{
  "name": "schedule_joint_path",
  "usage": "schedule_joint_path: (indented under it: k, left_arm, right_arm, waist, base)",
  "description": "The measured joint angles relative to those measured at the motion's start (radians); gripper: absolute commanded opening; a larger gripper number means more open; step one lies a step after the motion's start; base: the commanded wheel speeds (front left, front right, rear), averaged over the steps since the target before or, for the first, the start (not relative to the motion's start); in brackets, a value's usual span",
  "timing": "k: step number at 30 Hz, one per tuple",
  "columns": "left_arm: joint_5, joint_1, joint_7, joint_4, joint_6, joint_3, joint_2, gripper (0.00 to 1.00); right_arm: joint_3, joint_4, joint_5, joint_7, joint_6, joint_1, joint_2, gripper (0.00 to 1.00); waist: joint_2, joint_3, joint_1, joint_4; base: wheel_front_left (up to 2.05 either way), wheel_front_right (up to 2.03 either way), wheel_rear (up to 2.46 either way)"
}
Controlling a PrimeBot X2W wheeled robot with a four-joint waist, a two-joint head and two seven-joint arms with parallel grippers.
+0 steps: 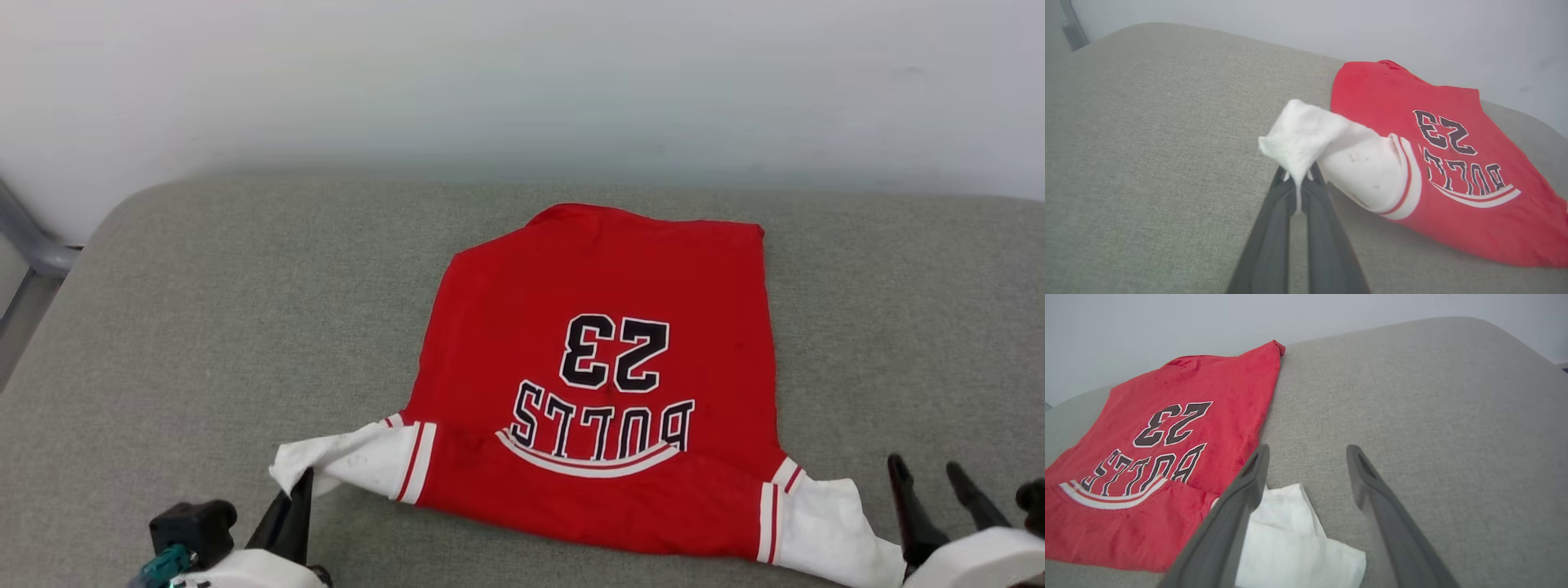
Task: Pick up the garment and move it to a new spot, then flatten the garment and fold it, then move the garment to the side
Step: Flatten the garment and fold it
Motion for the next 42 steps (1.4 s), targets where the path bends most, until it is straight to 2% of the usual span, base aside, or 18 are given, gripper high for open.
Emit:
schedule_joint_path:
  k: [7, 11, 15, 22, 29, 33, 37, 38, 39, 40, 42]
  left_arm:
    - [0.024, -0.094, -0.004, -0.046, -0.003, -0.011, -0.015, 0.00]
    - [0.035, -0.160, -0.012, -0.057, -0.026, -0.028, -0.036, 0.00]
    - [0.045, -0.219, -0.024, -0.058, -0.047, -0.043, -0.061, 0.00]
    - [0.051, -0.298, -0.044, -0.048, -0.086, -0.057, -0.099, 0.00]
    - [0.061, -0.366, -0.058, -0.034, -0.121, -0.065, -0.127, 0.00]
    - [0.068, -0.388, -0.062, -0.022, -0.137, -0.065, -0.137, 0.00]
    - [0.071, -0.395, -0.065, -0.001, -0.150, -0.066, -0.148, 0.00]
    - [0.073, -0.397, -0.068, 0.002, -0.151, -0.066, -0.151, 0.00]
    - [0.077, -0.398, -0.069, 0.003, -0.151, -0.065, -0.152, 0.00]
    - [0.077, -0.398, -0.070, 0.007, -0.152, -0.064, -0.153, 0.00]
    - [0.077, -0.398, -0.070, 0.014, -0.154, -0.062, -0.155, 0.00]
  right_arm:
    - [-0.053, 0.139, -0.011, 0.051, 0.000, -0.286, -0.021, 1.00]
    - [-0.076, 0.274, -0.016, 0.150, 0.000, -0.470, -0.077, 1.00]
    - [-0.083, 0.403, -0.025, 0.293, 0.000, -0.651, -0.123, 1.00]
    - [-0.059, 0.551, -0.070, 0.470, 0.000, -0.902, -0.191, 1.00]
    - [-0.030, 0.644, -0.118, 0.518, 0.000, -1.063, -0.212, 1.00]
    - [-0.026, 0.708, -0.136, 0.530, 0.000, -1.104, -0.212, 1.00]
    - [-0.031, 0.767, -0.142, 0.590, 0.000, -1.139, -0.214, 0.98]
    - [-0.036, 0.780, -0.142, 0.604, 0.000, -1.147, -0.216, 0.42]
    - [-0.039, 0.788, -0.142, 0.611, 0.000, -1.151, -0.216, 0.13]
    - [-0.044, 0.795, -0.142, 0.617, 0.000, -1.154, -0.216, 0.00]
    - [-0.044, 0.804, -0.142, 0.618, 0.000, -1.156, -0.216, 0.00]
  waist:
    - [-0.0001, 0.078, 0.0002, 0.031]
    - [0.0000, 0.135, 0.0003, 0.060]
    - [0.0000, 0.198, 0.0004, 0.094]
    - [0.0000, 0.305, 0.0004, 0.152]
    - [-0.0001, 0.401, 0.0004, 0.199]
    - [-0.0001, 0.446, 0.0004, 0.215]
    - [-0.0001, 0.472, 0.0003, 0.223]
    - [-0.0001, 0.473, 0.0002, 0.223]
    - [-0.0001, 0.472, 0.0001, 0.222]
    - [-0.0001, 0.471, 0.0001, 0.221]
    - [0.0000, 0.466, 0.0002, 0.218]
  base:
    - [0.00, 0.00, 0.00]
    - [0.00, 0.00, 0.00]
    - [0.00, 0.00, 0.00]
    - [0.00, 0.00, 0.00]
    - [0.00, 0.00, 0.00]
    - [0.00, 0.00, 0.00]
    - [0.00, 0.00, 0.00]
    - [0.00, 0.00, 0.00]
    - [0.00, 0.00, 0.00]
    - [0.00, 0.00, 0.00]
    - [0.00, 0.00, 0.00]
